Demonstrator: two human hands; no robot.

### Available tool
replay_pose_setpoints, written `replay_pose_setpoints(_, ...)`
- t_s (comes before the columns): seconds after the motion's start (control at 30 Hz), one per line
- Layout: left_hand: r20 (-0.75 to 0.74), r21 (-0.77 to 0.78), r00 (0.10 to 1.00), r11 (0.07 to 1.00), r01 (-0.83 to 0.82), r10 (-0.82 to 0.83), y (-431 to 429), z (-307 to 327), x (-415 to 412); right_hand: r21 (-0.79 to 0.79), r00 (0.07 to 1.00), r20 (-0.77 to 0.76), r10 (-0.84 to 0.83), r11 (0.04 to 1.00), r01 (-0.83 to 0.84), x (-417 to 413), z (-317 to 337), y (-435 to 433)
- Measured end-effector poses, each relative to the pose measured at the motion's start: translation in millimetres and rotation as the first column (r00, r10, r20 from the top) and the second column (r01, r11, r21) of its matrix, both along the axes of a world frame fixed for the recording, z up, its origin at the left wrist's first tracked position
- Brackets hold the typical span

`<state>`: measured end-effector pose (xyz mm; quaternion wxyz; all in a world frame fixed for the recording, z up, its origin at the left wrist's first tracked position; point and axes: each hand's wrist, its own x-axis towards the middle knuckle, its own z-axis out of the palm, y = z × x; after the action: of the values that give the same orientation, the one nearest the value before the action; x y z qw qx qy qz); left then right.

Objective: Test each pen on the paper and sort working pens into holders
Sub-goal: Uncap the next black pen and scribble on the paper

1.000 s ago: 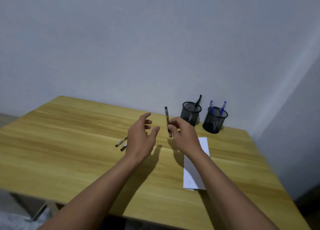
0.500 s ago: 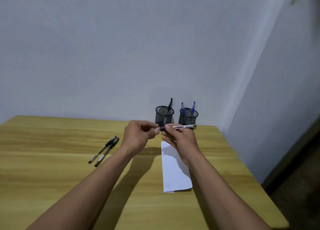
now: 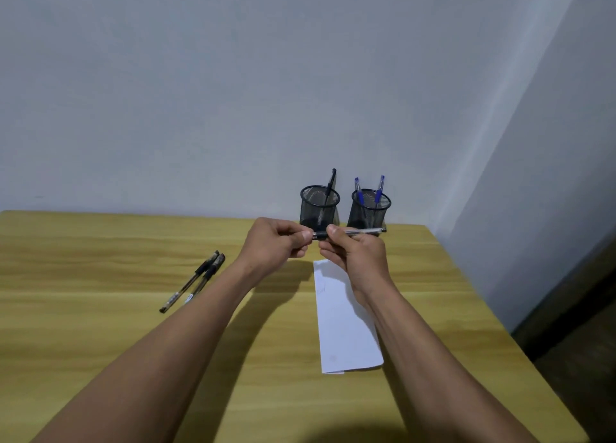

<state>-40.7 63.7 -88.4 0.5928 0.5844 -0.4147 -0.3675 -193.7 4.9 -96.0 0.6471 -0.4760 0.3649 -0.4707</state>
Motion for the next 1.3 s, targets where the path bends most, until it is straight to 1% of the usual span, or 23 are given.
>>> replay_pose_setpoints(0.13,0.019,0.032,0.999,0.999,0.034,-0.034,-9,-3,3,0.024,1.000,0.008,-0.004,1.000,0.003,4,-7,-7)
replay_pose_setpoints(0.17,0.023,0.035,0.999,0.999,0.022,-0.023,-9,-4,6,0.039,0.999,0.025,-0.022,0.999,0.021,2,-9,-11)
replay_pose_setpoints(0.23,-0.002,0.023,0.998,0.998,-0.059,0.060,-8,-6,21,0.088,0.993,0.080,-0.082,0.993,0.075,-7,-10,-21)
replay_pose_setpoints(0.27,-0.014,0.012,0.995,0.995,-0.102,0.102,-6,-8,30,0.084,0.993,0.068,-0.095,0.993,0.089,-13,-11,-26)
replay_pose_setpoints(0.33,0.004,0.002,0.993,0.993,-0.118,0.118,-6,-10,41,0.035,0.998,-0.019,-0.053,0.998,0.053,-18,-14,-28)
replay_pose_setpoints(0.4,0.053,0.022,0.994,0.995,-0.098,0.097,-14,-15,37,-0.010,0.996,-0.087,-0.009,1.000,0.008,-13,-18,-24)
replay_pose_setpoints(0.43,0.094,0.032,0.991,0.995,-0.098,0.095,-20,-20,33,-0.025,0.995,-0.096,-0.011,1.000,0.009,-10,-20,-22)
replay_pose_setpoints(0.47,0.164,0.043,0.981,0.993,-0.109,0.101,-27,-25,28,-0.030,0.995,-0.093,-0.021,0.999,0.018,-7,-22,-20)
replay_pose_setpoints(0.53,0.347,0.069,0.931,0.986,-0.149,0.116,-38,-35,22,-0.012,0.993,-0.097,-0.062,0.998,0.061,-6,-26,-19)
replay_pose_setpoints(0.6,0.440,0.086,0.887,0.977,-0.195,0.139,-45,-45,18,0.003,0.986,-0.134,-0.104,0.994,0.105,-9,-35,-19)
replay_pose_setpoints(0.67,0.471,0.099,0.871,0.972,-0.211,0.141,-53,-54,12,-0.005,0.982,-0.156,-0.108,0.994,0.109,-11,-44,-19)
replay_pose_setpoints(0.8,0.516,0.160,0.847,0.957,-0.241,0.127,-69,-66,4,0.015,0.989,-0.131,-0.065,0.998,0.068,-11,-54,-16)
replay_pose_setpoints(0.87,0.555,0.170,0.825,0.955,-0.243,0.111,-73,-69,2,0.023,0.991,-0.122,-0.049,0.998,0.052,-10,-58,-14)
replay_pose_setpoints(0.97,0.574,0.168,0.810,0.951,-0.259,0.120,-69,-69,5,0.011,0.989,-0.138,-0.055,0.998,0.057,-10,-62,-13)
replay_pose_setpoints(1.1,0.708,0.115,0.696,0.952,-0.285,0.123,-39,-66,7,-0.024,0.986,-0.156,-0.051,0.999,0.048,-10,-64,-12)
replay_pose_setpoints(1.13,0.722,0.108,0.683,0.957,-0.270,0.111,-26,-65,4,-0.022,0.987,-0.154,-0.049,0.999,0.046,-10,-64,-11)
replay_pose_setpoints(1.2,0.717,0.135,0.697,0.973,-0.186,0.034,3,-63,-5,-0.013,0.988,-0.149,-0.047,0.999,0.046,-11,-63,-10)
replay_pose_setpoints(1.23,0.732,0.161,0.680,0.979,-0.126,-0.033,16,-62,-10,-0.012,0.987,-0.151,-0.045,0.999,0.043,-11,-61,-10)
replay_pose_setpoints(1.27,0.775,0.197,0.622,0.978,-0.073,-0.110,28,-61,-15,-0.018,0.986,-0.162,-0.040,0.999,0.038,-12,-60,-8)
replay_pose_setpoints(1.3,0.823,0.241,0.538,0.970,-0.043,-0.180,37,-61,-20,-0.031,0.982,-0.185,-0.033,0.999,0.028,-14,-59,-7)
